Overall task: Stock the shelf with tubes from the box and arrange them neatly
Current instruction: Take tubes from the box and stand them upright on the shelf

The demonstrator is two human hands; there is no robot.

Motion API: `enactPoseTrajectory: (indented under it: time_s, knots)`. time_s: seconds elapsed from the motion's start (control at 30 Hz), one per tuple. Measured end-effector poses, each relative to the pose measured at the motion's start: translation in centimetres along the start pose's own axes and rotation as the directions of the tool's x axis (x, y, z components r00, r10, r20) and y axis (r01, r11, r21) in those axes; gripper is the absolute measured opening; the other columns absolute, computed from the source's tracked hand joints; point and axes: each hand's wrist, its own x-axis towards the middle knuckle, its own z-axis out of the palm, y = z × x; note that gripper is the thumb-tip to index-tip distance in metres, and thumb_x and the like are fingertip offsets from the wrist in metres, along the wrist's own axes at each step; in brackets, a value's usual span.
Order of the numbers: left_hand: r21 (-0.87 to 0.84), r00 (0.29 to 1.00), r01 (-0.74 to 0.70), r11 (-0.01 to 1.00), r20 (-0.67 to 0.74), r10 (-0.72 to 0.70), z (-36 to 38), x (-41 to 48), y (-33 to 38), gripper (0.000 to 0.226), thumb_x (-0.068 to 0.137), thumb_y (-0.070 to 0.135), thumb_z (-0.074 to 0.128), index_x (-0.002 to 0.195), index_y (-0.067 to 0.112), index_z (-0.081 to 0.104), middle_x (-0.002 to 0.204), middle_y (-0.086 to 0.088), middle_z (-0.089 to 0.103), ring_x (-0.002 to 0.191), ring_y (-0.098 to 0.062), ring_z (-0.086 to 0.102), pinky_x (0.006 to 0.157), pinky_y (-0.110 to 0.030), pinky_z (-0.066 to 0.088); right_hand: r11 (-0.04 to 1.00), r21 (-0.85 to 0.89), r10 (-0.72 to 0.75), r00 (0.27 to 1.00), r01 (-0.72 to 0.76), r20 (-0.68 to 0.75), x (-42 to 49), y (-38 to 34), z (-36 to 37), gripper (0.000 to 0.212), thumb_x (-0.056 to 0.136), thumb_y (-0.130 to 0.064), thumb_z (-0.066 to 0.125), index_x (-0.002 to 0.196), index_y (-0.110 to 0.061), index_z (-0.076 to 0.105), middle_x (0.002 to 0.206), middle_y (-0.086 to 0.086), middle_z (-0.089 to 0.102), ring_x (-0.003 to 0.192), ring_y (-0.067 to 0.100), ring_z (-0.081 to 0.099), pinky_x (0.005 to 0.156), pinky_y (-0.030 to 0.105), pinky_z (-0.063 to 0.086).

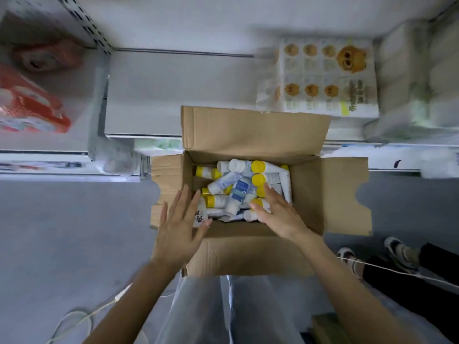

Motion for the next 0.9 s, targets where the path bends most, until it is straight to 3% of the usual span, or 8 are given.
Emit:
enactPoseTrajectory:
  time_s: [0.17,0.27,0.33,0.43,0.57,0.73,0.9]
  knots:
    - [-0.064,0.994,-0.103,0.993,-0.045,0.100,2.0,3.4,0.6,0.065,0.092,0.056,0.028,0.148,0.023,0.024,0.156,0.002,0.013,0.143,-0.009,0.009,0.117,-0.034,0.007,0.989,0.140,0.047,0.999,-0.042,-0.026,3.8,0.8,1.3,0.085,0.084,-0.073,0.032,0.150,-0.031,-0.001,0.159,-0.005,0.010,0.145,0.016,0.015,0.116,0.046,0.018]
    - [-0.063,0.988,-0.131,0.989,-0.091,0.125,3.2,6.0,1.5,0.064,0.092,0.051,0.031,0.147,0.019,0.029,0.154,-0.005,0.026,0.142,-0.016,0.019,0.116,-0.042,0.012,0.968,0.246,0.064,0.996,-0.047,-0.060,5.6,1.3,1.8,0.085,0.084,-0.073,0.035,0.150,-0.032,0.000,0.158,-0.008,0.011,0.145,0.014,0.012,0.117,0.044,0.016]
    - [-0.067,0.984,-0.147,0.987,-0.107,0.139,3.9,7.7,2.1,0.065,0.091,0.052,0.029,0.146,0.016,0.031,0.153,-0.008,0.028,0.142,-0.020,0.023,0.116,-0.039,0.013,0.949,0.314,0.072,0.994,-0.042,-0.083,6.5,1.8,2.1,0.083,0.085,-0.070,0.036,0.150,-0.031,0.002,0.158,-0.008,0.012,0.145,0.012,0.009,0.118,0.039,0.013]
    - [-0.212,0.995,-0.075,0.974,-0.078,0.060,5.0,10.2,2.6,0.066,0.091,0.055,0.033,0.147,0.019,0.030,0.152,-0.006,0.029,0.137,-0.020,0.029,0.112,-0.029,0.021,0.931,0.364,0.075,0.992,-0.032,-0.105,7.5,2.5,2.3,0.085,0.083,-0.073,0.035,0.150,-0.033,0.003,0.158,-0.011,0.011,0.145,0.008,0.006,0.118,0.035,0.010]
    - [-0.373,0.996,0.014,0.928,-0.073,-0.045,6.6,13.5,2.9,0.054,0.093,0.038,0.052,0.140,0.016,0.040,0.133,-0.008,0.045,0.121,-0.022,0.048,0.101,-0.031,0.040,0.916,0.400,0.080,0.989,-0.024,-0.124,8.4,3.0,2.7,0.098,0.069,-0.083,0.029,0.150,-0.034,0.002,0.158,-0.010,0.012,0.145,0.009,0.008,0.119,0.041,0.013]
    - [-0.501,0.986,0.052,0.864,-0.111,-0.124,8.5,15.8,3.4,0.038,0.088,0.032,0.062,0.121,0.014,0.058,0.114,-0.005,0.059,0.103,-0.016,0.059,0.086,-0.026,0.048,0.909,0.418,0.080,0.986,-0.011,-0.149,9.3,3.5,3.0,0.090,0.075,-0.077,0.031,0.150,-0.035,0.004,0.158,-0.011,0.012,0.145,0.010,0.009,0.119,0.041,0.012]
    - [-0.665,0.954,0.128,0.735,-0.121,-0.275,9.2,16.3,4.3,0.034,0.081,0.025,0.072,0.110,0.012,0.059,0.094,0.011,0.062,0.082,0.004,0.058,0.070,-0.003,0.045,0.894,0.447,0.053,0.985,0.027,-0.167,9.6,3.9,3.1,0.099,0.067,-0.084,0.029,0.149,-0.036,0.002,0.157,-0.009,0.013,0.144,0.011,0.012,0.118,0.044,0.016]
